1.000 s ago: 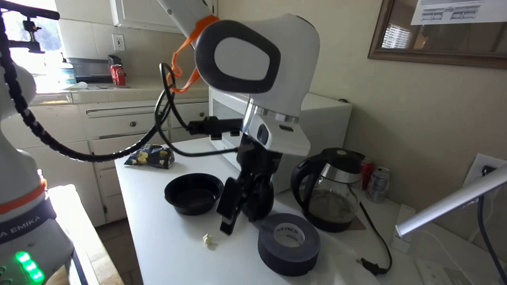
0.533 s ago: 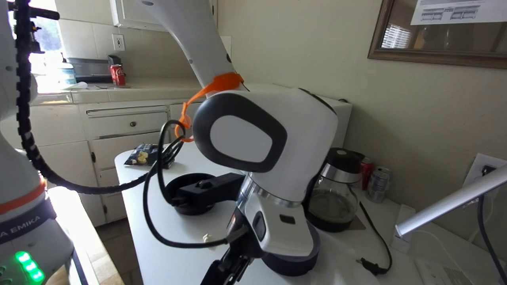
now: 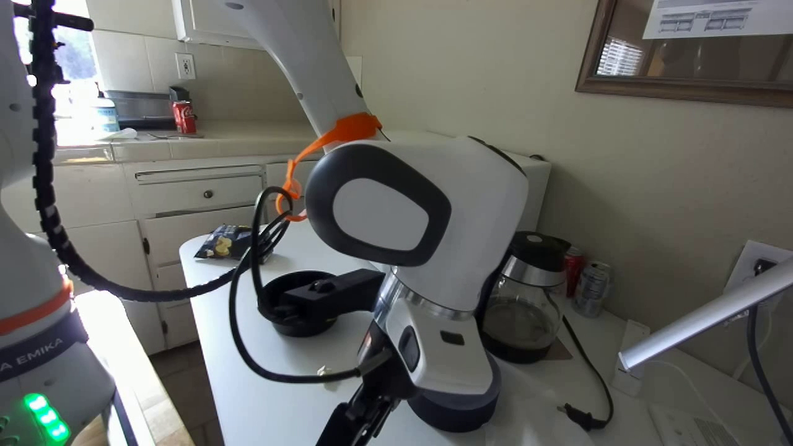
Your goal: Put the brush on the tape
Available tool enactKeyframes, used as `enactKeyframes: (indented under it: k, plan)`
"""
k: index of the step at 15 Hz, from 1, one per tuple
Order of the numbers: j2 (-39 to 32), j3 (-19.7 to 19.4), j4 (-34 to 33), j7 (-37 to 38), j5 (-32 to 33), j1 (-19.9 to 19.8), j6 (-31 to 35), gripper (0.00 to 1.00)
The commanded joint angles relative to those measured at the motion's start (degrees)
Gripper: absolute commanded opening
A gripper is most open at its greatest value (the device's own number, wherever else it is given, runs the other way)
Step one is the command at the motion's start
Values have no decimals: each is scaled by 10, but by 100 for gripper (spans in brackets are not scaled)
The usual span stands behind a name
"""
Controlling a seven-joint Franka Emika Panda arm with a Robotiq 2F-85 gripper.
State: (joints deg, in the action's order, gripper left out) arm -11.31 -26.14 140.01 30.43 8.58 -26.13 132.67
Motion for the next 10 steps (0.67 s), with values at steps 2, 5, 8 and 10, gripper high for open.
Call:
enactKeyframes:
  k: [2, 5, 8, 10]
  plan:
    - [-43, -16, -5, -17, -11, 5, 32, 100]
    - [-57, -18, -1, -48, -32, -3, 63, 100]
    - [-61, -8, 2, -86, -98, -11, 67, 89]
    - [-58, -5, 12, -99, -123, -5, 77, 80]
